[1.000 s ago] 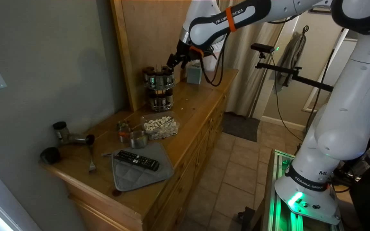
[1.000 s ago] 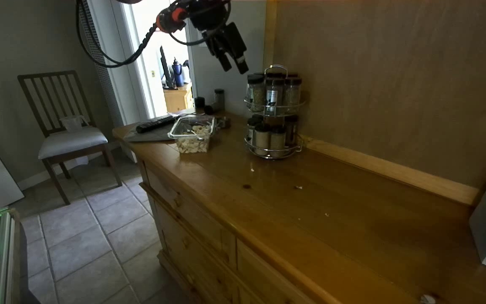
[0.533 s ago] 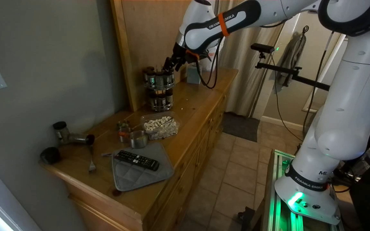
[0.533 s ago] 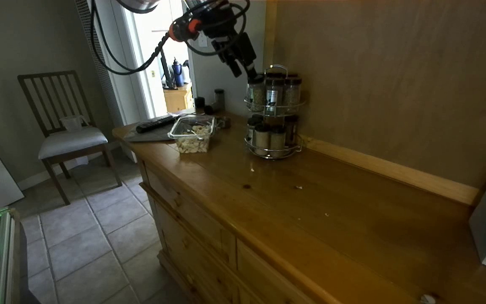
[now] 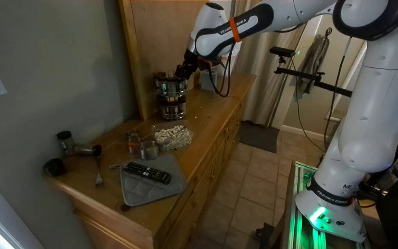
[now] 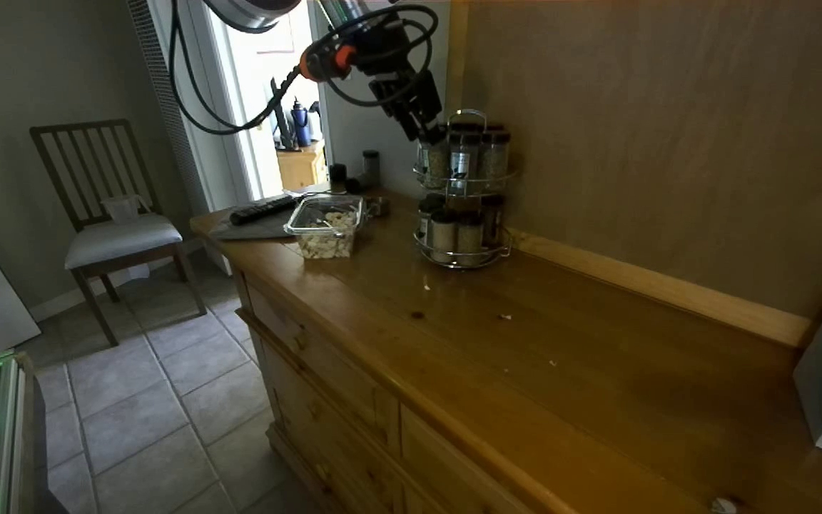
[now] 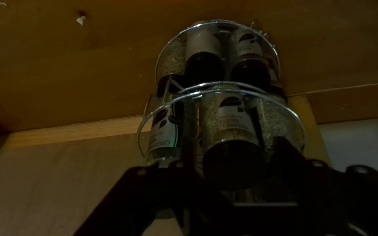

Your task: Remove one jar from the stand and put it on the right side of the counter.

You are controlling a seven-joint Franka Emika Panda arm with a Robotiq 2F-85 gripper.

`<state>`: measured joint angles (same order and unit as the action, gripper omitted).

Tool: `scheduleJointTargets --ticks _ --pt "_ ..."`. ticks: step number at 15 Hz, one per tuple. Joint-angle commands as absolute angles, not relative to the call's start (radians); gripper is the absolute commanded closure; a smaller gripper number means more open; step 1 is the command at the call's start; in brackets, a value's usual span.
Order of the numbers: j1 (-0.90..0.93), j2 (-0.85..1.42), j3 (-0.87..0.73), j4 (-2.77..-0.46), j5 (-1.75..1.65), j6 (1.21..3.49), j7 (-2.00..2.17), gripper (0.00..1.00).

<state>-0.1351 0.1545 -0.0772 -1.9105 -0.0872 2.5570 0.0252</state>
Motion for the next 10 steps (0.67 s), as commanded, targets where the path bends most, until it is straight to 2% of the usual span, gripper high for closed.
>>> scheduleJointTargets --ticks 1,6,8,9,10 --pt "-0.134 0.193 -0.082 -1.867 -0.042 2.567 -0.021 0.33" --pt "-0.137 0.210 -0.079 -1.848 -0.017 2.569 -0.043 0.35" --pt "-0.138 0.218 -0.079 -1.840 -0.011 2.568 -0.051 0.31" --pt "-0.138 0.221 -0.079 -1.837 -0.008 2.566 -0.054 0.36" --pt "-0.138 0.225 -0.080 -1.831 -0.011 2.563 -0.053 0.35"
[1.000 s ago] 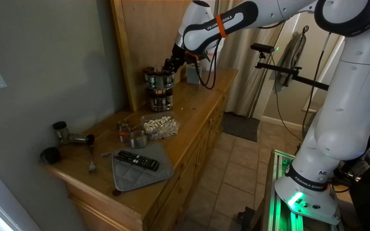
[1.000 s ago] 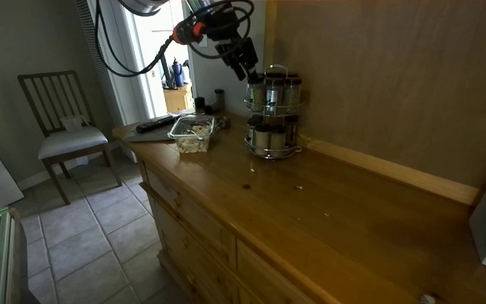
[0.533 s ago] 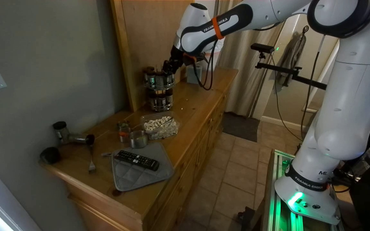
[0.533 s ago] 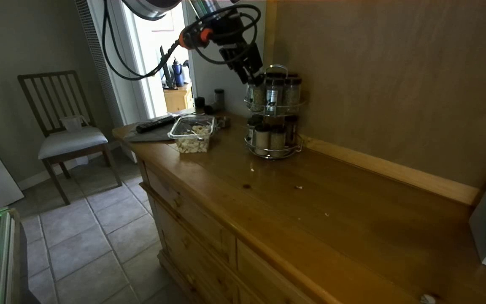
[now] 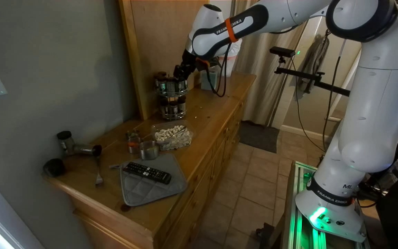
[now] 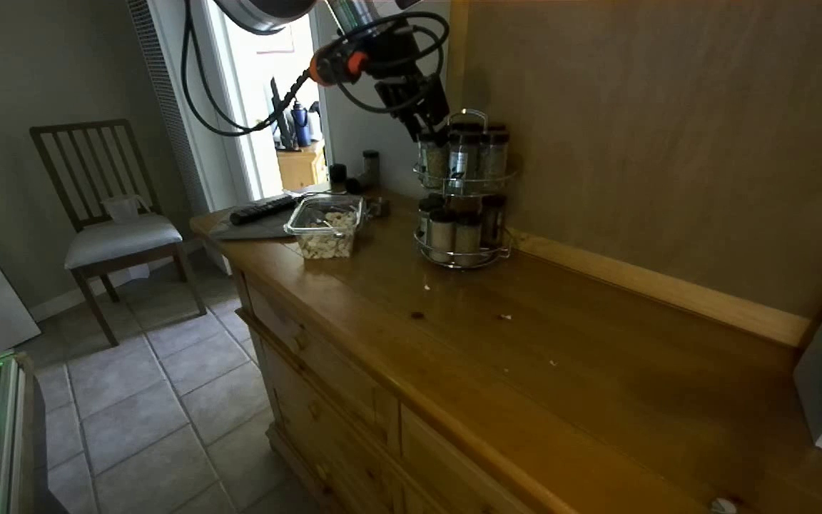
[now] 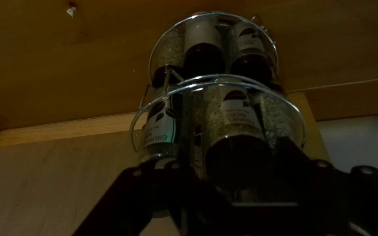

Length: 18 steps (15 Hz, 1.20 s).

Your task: Remove one jar from the stand and put it on the right side of the counter.

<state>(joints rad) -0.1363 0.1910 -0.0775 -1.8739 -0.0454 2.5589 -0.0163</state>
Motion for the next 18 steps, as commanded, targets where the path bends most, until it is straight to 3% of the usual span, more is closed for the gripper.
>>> scheduleJointTargets --ticks 1,3,5,7,18 --pt "-0.139 0.227 -0.080 -1.828 -0.010 2.559 -0.055 0.39" --pt "-0.138 0.233 -0.080 -1.822 -0.012 2.559 -0.056 0.44" --pt "-0.138 0.237 -0.079 -1.819 -0.013 2.557 -0.059 0.66" --pt "-0.138 0.236 -0.079 -1.819 -0.015 2.555 -0.059 0.75" --pt "-0.116 0.100 -0.112 -1.873 -0.072 2.481 0.092 0.75"
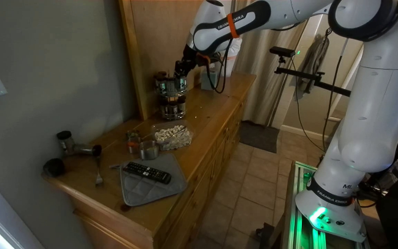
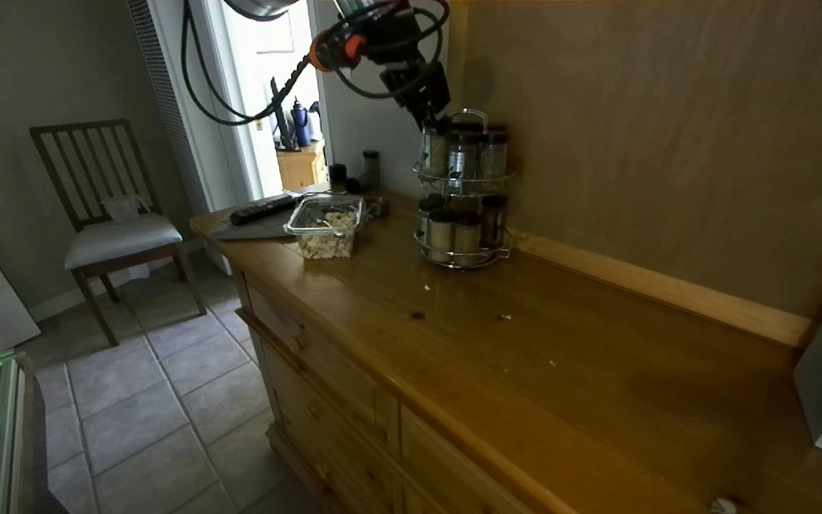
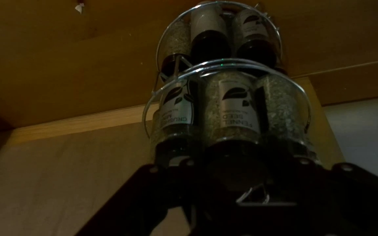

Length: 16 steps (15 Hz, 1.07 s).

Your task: Remove one jar from the stand and put it on the right side of the counter.

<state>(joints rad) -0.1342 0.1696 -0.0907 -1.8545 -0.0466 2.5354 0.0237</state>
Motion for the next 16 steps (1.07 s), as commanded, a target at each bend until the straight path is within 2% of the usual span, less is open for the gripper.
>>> scheduleJointTargets --ticks 1,4,8,16 --pt "-0.113 0.078 -0.117 -1.877 -0.088 2.439 0.120 0.75" --pt "-0.119 0.021 -0.121 -1.884 -0.113 2.340 0.179 0.75" --pt "-0.156 0.005 -0.156 -1.844 -0.128 2.348 0.293 0.75" --pt "-0.229 0.205 -0.252 -1.690 -0.096 2.407 0.471 0.75"
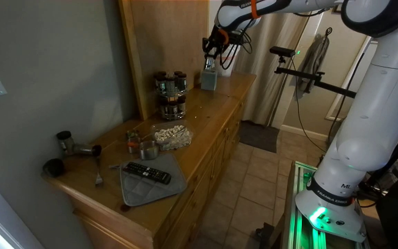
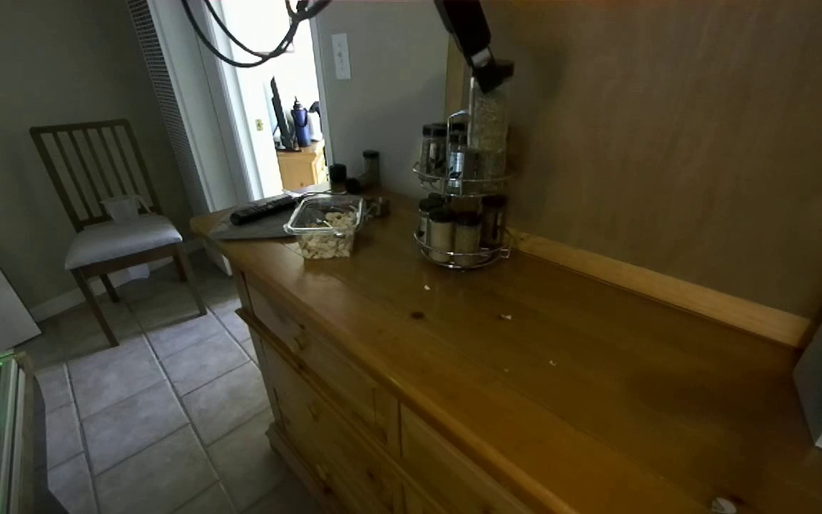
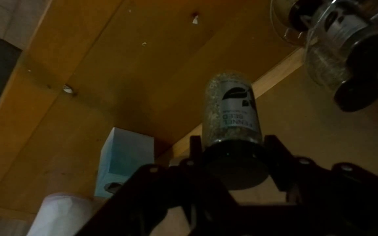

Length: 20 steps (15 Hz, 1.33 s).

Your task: Remove one jar from the stand and put it on the right side of the counter.

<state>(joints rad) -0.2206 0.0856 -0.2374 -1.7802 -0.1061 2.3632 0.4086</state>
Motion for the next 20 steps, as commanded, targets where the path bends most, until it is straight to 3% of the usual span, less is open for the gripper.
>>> scheduleJointTargets --ticks 1,10,20 --pt "-0.229 0.247 -0.257 -1.672 -0.092 2.431 0.478 0.75" --pt "-0.208 0.556 -0.318 -1.521 -0.082 2.534 0.569 0.75" --pt "-0.236 0.704 -0.338 -1.445 -0.047 2.607 0.532 0.75"
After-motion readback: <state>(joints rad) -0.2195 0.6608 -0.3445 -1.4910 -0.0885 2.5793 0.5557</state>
